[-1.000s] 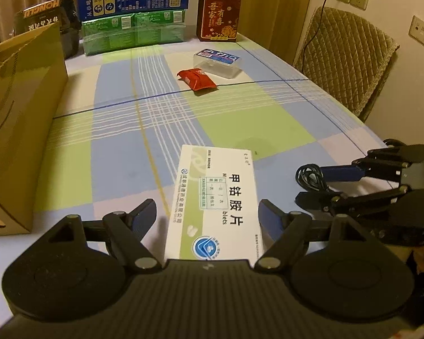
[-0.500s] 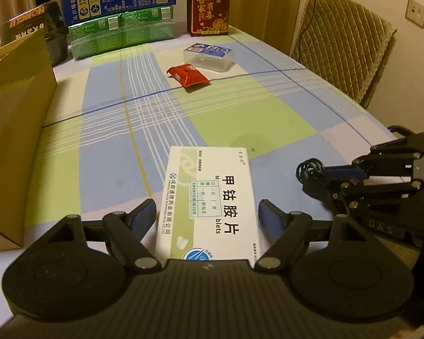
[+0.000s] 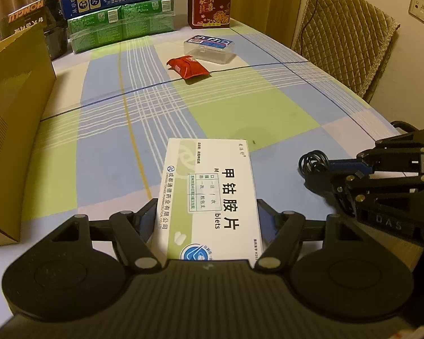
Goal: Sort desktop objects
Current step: 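Lift and carry the medicine box and cable toward the cardboard box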
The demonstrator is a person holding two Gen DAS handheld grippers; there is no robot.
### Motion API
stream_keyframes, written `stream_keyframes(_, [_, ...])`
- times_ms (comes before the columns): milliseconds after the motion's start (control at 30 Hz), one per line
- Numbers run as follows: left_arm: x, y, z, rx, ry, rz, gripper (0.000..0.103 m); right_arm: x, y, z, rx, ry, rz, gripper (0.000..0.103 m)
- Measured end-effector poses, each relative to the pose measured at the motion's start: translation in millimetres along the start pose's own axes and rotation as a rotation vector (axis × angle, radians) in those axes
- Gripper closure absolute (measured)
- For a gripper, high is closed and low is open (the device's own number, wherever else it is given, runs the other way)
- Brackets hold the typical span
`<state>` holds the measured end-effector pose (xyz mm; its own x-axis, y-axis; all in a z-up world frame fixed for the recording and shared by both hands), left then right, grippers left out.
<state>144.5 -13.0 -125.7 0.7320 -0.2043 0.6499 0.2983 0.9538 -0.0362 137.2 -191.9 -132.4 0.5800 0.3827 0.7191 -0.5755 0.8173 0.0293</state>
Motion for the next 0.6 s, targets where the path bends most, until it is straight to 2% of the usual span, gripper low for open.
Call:
stream_keyframes(400, [7.2,5.9,19.1,-0.012,-0.055,0.055,0.036,10.0,-6.7,12.7,0.015,-0.043,-0.079,0.095])
stream_keyframes(600, [19.8,8.6,46.0,0.014,-0.096,0.056,0.036,31.3,7.5,28.2,0.048,-0.072,-0.091,0.095])
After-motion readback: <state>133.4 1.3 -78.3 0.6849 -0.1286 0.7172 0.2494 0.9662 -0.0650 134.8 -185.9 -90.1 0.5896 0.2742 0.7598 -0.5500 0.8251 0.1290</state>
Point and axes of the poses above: each gripper's, at about its wrist camera, not at the fingertips, and z roughly against the way its jaws point, y to its left, x to its top, the point moved 1 cm from there along -z, roughly the way its jaws point, and after that the axes turned 1 degree about z, right-handed, at the moved point
